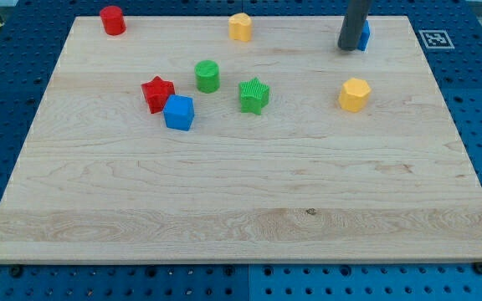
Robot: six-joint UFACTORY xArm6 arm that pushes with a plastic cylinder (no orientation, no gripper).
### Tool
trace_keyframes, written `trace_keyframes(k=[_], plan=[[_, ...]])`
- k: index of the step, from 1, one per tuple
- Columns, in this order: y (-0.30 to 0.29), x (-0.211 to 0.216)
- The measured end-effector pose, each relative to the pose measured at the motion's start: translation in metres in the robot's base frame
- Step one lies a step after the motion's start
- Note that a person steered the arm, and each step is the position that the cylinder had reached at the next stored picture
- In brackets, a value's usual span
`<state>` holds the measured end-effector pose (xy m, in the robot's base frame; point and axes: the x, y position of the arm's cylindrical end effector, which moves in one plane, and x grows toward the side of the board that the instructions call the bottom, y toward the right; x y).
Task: Move the blue triangle to the top right
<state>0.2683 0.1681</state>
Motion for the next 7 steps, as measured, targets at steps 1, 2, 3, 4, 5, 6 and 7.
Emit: trace_keyframes(k=[1,2,3,4,5,6,7], plan=[[-0.013,-0.007],[-0.013,-0.009],[-0.007,-0.017],[0.007,-0.019],[0.011,-0.016],[0.011,-0.003],[0.014,-0.001]])
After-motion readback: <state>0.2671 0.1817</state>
